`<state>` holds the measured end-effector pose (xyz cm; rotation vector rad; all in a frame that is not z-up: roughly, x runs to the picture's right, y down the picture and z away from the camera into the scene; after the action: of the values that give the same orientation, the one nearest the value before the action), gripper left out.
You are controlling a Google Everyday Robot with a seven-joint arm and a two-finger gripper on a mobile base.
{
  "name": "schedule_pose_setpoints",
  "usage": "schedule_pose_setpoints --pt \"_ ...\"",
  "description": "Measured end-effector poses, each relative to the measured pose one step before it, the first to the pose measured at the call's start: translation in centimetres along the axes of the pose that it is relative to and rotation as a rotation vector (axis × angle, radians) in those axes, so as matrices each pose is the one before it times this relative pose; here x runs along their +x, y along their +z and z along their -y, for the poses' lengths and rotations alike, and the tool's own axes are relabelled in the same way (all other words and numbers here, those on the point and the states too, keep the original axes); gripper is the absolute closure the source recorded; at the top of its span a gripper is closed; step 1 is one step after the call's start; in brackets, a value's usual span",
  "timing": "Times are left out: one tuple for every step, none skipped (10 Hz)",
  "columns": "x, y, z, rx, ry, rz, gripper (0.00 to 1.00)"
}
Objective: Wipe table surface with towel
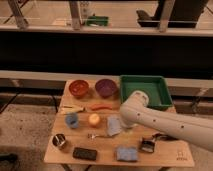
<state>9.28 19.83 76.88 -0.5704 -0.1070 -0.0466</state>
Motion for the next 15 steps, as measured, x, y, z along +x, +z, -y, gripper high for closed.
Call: schedule_pose_setpoints --pt "-0.329 0.469 0.737 -0.00402 -0.00921 0.01316 0.20" --pt "-0.055 0.803 0.871 -0.00952 -0.00270 0.01929 0.20" --pt "0.190 0.648 0.274 -0.01409 -0.00026 0.00063 0.20" --pt "-0.217 0.715 0.403 -0.00766 -0.00519 0.00621 0.20" --pt "-0.148 0.797 0.282 -0.01032 -0.00264 0.00622 0.20" --pt "0.342 0.713 0.237 -0.00386 -0.00029 -0.00112 0.20" --pt "0.041 0.160 0.109 -0.00070 -0.00152 0.00008 0.21" --pt "0.019 0.358 0.076 -0.00151 -0.00661 0.00208 0.32" --pt "-0.069 0.204 0.066 0.00053 -0.00566 0.00165 0.42" --pt "-0.044 0.117 0.094 0.00135 -0.00388 0.00196 0.52" --pt "-0.026 0.112 0.064 0.00013 -0.00277 0.00130 0.57" --pt "0.021 0.264 0.096 -0.00291 -0.00221 0.00169 0.58" --pt "-0.002 0.198 0.126 -0.00222 -0.00115 0.00184 0.58" --pt "0.022 0.219 0.083 -0.00290 0.00008 0.00131 0.58" --pt "0.043 0.253 0.098 -0.00408 0.00018 0.00213 0.58"
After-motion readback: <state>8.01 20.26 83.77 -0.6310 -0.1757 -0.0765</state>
